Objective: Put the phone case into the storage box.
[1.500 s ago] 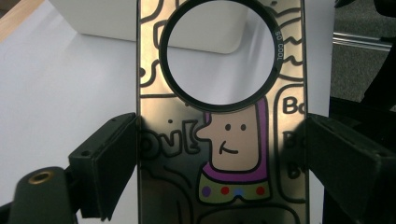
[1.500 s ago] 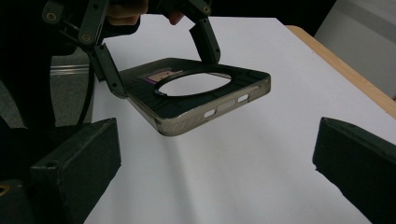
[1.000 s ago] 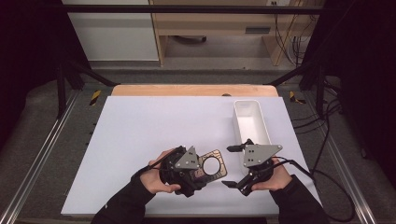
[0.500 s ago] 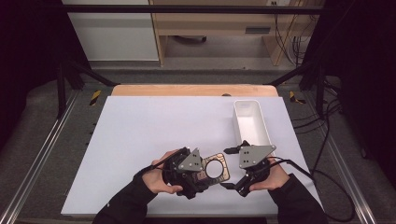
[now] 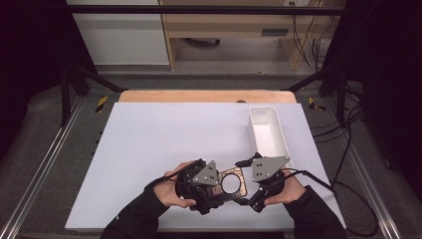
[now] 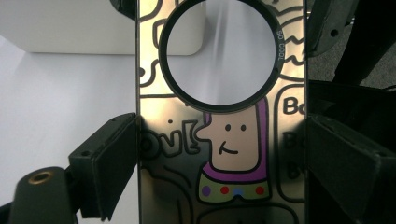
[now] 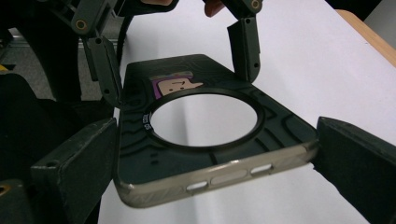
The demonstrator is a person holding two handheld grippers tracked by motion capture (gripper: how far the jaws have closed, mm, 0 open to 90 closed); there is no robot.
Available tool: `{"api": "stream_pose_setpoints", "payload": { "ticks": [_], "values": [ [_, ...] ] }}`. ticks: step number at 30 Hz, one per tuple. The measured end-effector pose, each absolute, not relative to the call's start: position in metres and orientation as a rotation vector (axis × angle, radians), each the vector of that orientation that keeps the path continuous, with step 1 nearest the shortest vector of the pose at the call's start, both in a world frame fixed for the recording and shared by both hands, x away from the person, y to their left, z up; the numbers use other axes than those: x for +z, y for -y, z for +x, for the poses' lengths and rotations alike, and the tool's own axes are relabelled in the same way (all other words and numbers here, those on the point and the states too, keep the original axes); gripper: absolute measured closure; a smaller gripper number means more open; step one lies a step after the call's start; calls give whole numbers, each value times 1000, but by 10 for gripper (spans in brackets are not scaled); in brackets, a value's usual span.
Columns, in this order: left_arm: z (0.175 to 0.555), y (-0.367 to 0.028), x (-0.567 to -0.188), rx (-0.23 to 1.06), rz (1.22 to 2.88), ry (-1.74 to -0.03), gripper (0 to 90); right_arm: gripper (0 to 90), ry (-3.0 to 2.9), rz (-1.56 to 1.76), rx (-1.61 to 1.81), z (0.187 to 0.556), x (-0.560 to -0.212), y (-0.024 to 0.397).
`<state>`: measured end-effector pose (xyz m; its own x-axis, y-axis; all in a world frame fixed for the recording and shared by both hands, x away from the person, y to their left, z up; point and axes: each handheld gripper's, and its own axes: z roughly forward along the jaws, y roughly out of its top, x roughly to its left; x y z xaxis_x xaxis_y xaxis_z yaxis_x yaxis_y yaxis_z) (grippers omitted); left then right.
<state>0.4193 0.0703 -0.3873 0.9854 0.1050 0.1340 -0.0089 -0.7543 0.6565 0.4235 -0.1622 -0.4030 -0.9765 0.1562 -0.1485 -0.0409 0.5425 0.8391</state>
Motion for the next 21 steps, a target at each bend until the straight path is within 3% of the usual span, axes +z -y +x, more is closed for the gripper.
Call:
{"api": "stream_pose_setpoints", "payload": {
  "ticks": [21],
  "values": [
    [416, -66, -390, 177, 2423, 15, 115, 8, -2639, 39, 1447, 424, -409, 157]
  ]
}}
